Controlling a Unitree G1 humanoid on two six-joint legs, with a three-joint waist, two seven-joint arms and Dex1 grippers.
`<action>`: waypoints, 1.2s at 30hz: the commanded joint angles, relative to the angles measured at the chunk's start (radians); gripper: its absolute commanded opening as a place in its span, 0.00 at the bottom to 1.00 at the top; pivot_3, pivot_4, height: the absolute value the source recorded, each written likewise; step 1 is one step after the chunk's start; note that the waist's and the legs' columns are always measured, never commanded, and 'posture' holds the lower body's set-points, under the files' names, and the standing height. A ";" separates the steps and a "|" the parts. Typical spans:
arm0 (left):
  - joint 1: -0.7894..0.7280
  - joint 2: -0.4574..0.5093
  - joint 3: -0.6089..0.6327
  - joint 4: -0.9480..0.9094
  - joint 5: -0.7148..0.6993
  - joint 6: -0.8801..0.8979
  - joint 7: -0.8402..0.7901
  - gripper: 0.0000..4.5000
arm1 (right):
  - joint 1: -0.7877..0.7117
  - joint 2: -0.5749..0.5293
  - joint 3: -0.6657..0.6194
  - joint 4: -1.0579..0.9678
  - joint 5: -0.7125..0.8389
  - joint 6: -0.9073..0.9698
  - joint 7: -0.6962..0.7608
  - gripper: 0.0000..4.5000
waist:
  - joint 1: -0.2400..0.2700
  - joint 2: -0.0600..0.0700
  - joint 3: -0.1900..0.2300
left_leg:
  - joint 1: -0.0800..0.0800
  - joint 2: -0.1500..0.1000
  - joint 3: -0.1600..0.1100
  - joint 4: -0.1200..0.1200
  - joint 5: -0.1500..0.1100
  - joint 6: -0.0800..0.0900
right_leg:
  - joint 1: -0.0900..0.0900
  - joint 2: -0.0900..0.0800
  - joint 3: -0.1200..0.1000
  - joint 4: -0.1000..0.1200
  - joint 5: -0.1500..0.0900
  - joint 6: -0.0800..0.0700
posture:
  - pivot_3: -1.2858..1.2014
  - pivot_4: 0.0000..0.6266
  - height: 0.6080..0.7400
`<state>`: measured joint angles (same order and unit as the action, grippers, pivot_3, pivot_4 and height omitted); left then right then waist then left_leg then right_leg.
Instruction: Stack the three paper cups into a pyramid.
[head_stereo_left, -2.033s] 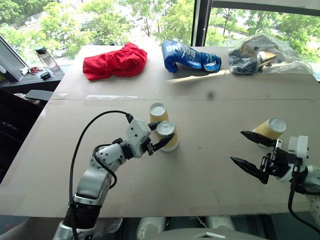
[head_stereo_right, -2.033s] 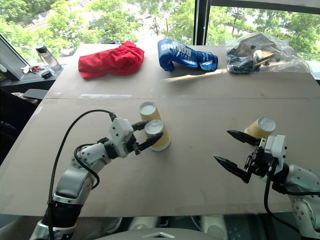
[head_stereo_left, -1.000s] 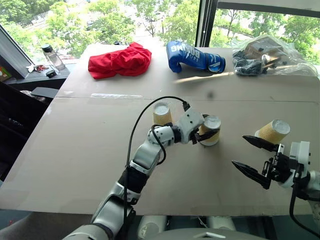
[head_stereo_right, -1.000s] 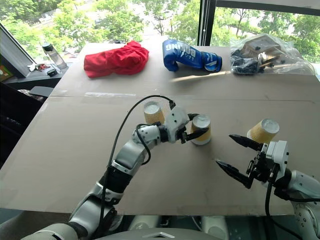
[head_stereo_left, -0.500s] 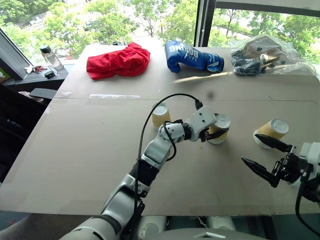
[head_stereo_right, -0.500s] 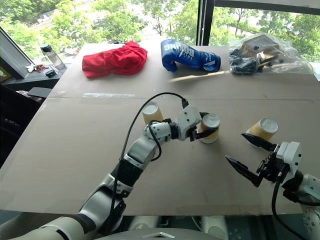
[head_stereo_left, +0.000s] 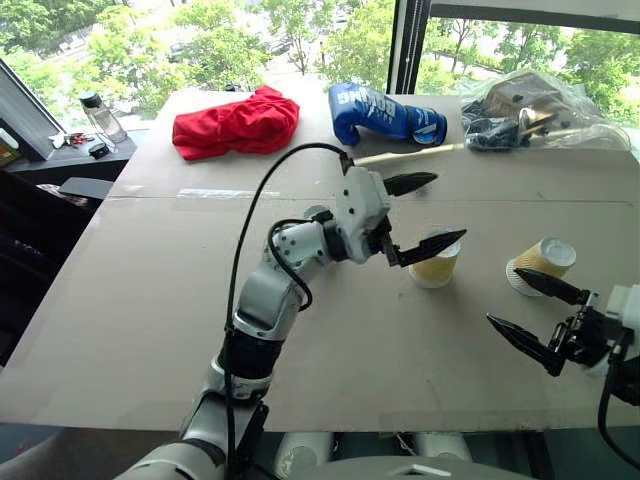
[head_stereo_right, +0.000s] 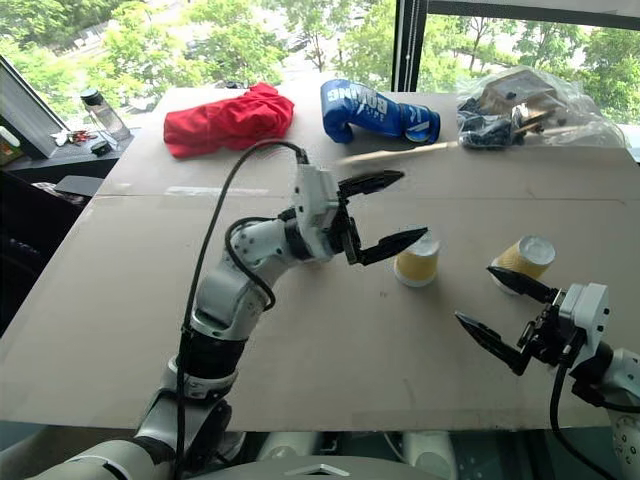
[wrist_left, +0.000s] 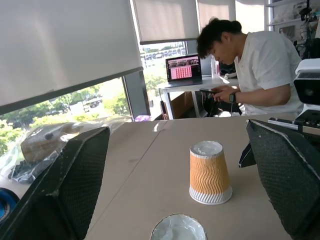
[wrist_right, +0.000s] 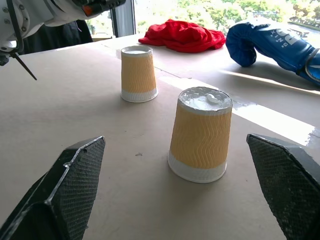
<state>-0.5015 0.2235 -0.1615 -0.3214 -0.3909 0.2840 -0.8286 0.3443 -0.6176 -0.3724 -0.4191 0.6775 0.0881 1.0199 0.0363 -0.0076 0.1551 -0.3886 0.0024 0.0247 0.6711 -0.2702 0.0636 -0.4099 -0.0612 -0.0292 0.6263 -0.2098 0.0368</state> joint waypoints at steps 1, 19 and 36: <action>0.123 0.079 0.087 -0.206 -0.094 0.104 0.055 0.99 | -0.019 -0.020 -0.023 -0.017 0.024 0.008 0.011 1.00 | -0.008 0.000 0.000 | 0.001 0.000 0.001 0.000 0.000 0.000 | 0.000 0.000 0.001 0.000 0.000 0.000 | 0.52 0.24 1.00; 0.449 0.056 0.172 -0.122 0.206 -0.049 0.428 0.99 | -0.084 -0.014 0.029 0.044 0.008 0.003 0.067 1.00 | 0.003 -0.001 0.000 | 0.005 -0.001 0.002 -0.001 0.000 0.000 | 0.003 -0.002 0.002 0.000 -0.002 -0.004 | 0.52 0.24 1.00; 0.306 0.053 0.129 0.168 0.237 -0.180 0.368 0.99 | -0.067 0.021 0.044 -0.005 0.011 0.006 0.020 1.00 | 0.003 -0.001 0.000 | 0.005 0.000 0.002 -0.001 0.000 0.000 | 0.003 -0.003 0.001 0.000 -0.002 -0.004 | 0.52 0.24 1.00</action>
<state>-0.1782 0.2836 -0.0180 -0.1535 -0.1587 0.1472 -0.4555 0.2782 -0.6002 -0.3210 -0.3845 0.6803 0.1055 1.0480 0.0393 -0.0084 0.1552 -0.3840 0.0021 0.0268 0.6700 -0.2703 0.0637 -0.4068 -0.0642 -0.0278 0.6261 -0.2119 0.0332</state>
